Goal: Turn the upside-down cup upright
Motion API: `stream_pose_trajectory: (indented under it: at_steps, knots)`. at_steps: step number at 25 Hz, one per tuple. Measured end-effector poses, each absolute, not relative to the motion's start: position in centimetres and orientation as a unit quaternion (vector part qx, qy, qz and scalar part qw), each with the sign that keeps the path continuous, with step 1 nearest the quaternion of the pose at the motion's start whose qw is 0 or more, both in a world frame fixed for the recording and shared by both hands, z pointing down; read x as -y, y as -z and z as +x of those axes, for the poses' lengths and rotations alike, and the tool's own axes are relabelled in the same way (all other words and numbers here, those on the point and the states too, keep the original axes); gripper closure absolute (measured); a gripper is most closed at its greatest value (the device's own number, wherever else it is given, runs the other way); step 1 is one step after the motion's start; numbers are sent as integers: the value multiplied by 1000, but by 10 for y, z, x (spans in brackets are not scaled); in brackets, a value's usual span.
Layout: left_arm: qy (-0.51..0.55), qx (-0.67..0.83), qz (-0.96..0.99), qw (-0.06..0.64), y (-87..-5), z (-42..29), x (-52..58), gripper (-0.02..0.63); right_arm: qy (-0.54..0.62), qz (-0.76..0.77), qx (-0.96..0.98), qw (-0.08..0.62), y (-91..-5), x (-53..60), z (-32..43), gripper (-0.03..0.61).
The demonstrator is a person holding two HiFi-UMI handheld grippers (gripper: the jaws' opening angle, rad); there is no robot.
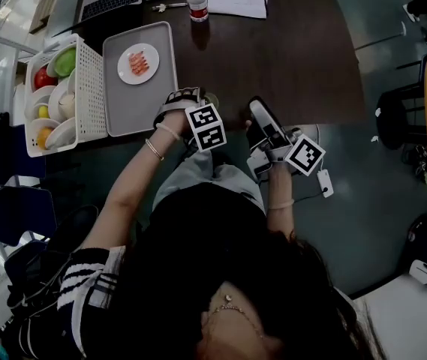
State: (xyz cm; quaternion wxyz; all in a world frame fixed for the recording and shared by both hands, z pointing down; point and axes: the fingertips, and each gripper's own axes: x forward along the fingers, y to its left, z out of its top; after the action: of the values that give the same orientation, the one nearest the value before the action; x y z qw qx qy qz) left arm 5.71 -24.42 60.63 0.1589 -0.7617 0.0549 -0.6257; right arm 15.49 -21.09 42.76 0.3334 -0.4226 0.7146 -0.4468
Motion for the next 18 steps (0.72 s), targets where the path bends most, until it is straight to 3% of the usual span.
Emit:
stream_pose_trajectory:
  at_steps: [5, 18]
  knots:
    - [608, -56, -777, 153, -606, 63, 244, 291, 456, -405, -704, 365, -424, 208, 157, 201]
    - [573, -70, -802, 151, -601, 66, 248, 290, 450, -382, -722, 361, -415, 202, 147, 201]
